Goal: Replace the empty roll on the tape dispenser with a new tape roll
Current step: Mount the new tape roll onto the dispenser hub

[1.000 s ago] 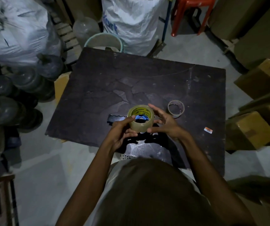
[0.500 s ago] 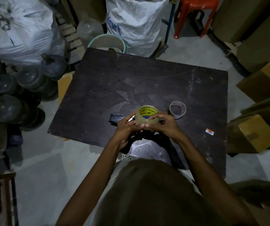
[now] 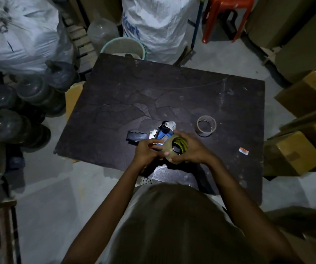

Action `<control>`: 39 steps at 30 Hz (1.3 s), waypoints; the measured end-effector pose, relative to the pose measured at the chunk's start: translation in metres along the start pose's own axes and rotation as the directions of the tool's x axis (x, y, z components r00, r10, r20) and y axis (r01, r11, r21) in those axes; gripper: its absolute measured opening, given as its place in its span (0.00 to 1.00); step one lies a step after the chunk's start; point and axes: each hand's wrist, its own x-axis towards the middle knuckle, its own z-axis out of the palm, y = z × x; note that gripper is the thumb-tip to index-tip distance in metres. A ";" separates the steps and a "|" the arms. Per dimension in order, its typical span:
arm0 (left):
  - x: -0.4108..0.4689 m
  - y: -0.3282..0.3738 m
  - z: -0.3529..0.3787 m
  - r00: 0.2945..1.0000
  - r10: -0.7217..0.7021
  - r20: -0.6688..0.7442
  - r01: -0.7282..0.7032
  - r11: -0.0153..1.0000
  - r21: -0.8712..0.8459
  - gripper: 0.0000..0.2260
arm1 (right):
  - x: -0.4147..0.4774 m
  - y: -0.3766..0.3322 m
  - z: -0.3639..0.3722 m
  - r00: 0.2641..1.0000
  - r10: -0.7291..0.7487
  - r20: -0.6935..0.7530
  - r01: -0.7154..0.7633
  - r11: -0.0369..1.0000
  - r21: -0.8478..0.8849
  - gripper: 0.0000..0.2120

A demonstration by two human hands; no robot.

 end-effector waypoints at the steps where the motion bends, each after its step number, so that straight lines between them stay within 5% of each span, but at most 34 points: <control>1: 0.000 -0.003 0.001 0.997 0.009 -0.072 -0.008 1.000 0.009 0.18 | 0.001 0.000 0.004 0.999 0.025 -0.037 -0.025 1.000 0.000 0.52; 6: 0.003 -0.011 0.003 0.975 0.085 -0.205 -0.063 0.992 0.111 0.05 | 0.007 -0.010 0.025 0.966 0.114 -0.230 -0.109 0.993 0.037 0.49; 14: 0.013 -0.014 0.005 0.988 0.051 -0.148 -0.020 0.978 0.205 0.12 | 0.018 -0.018 0.038 0.951 0.144 -0.272 -0.178 0.979 -0.103 0.48; 31: 0.009 0.001 0.008 0.979 -0.112 -0.168 0.098 0.991 -0.092 0.11 | 0.019 -0.028 0.030 0.960 0.187 -0.207 -0.235 0.943 -0.236 0.55; 39: 0.014 -0.018 0.001 0.979 0.113 -0.170 -0.063 0.959 0.276 0.09 | 0.019 -0.028 0.028 0.970 0.188 -0.154 -0.221 0.946 -0.239 0.58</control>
